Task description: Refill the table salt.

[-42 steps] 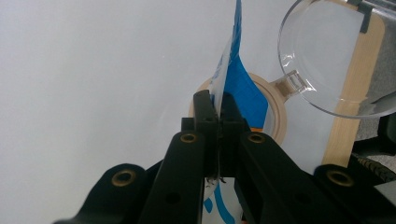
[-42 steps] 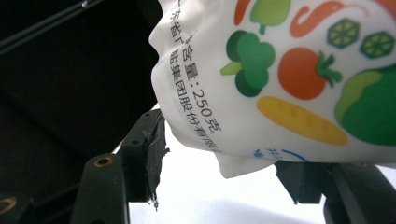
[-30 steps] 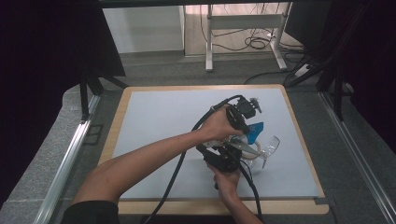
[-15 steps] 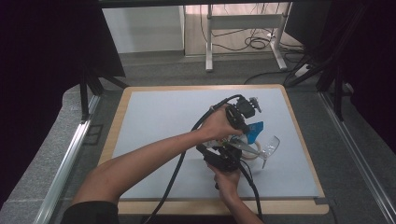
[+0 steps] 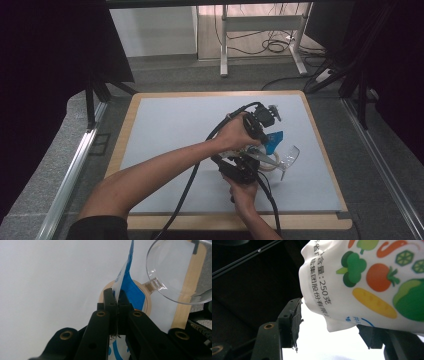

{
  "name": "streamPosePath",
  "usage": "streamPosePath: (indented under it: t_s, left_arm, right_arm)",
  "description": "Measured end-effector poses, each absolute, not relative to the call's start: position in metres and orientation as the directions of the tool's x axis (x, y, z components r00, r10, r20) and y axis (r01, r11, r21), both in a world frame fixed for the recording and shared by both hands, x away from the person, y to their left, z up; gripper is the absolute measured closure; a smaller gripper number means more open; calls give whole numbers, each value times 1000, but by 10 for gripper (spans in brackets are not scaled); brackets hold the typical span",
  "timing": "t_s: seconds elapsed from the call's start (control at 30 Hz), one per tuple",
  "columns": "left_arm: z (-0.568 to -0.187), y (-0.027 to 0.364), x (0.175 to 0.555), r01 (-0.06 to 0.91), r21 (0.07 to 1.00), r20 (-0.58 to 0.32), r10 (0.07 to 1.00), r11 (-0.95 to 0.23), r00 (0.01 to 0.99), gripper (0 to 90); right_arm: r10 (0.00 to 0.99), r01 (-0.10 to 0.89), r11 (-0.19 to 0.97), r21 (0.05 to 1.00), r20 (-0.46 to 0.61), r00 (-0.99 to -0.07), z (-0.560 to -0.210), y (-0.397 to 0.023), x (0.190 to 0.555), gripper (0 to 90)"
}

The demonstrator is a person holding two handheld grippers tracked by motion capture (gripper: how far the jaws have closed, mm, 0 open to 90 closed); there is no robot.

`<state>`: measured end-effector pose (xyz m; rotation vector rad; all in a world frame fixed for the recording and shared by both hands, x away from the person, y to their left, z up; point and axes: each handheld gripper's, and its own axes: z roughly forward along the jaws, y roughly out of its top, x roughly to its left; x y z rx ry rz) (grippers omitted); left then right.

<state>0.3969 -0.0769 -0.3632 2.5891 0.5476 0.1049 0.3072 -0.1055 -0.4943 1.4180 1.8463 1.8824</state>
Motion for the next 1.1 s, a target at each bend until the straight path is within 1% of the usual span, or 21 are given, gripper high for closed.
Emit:
streamPosePath:
  t_s: [1.1]
  left_arm:
    - [-361,-78,396,360,470,-28,394,-806,919,900]
  right_arm:
    - [680,475,-234,848,492,-544,-491,-106,306,441]
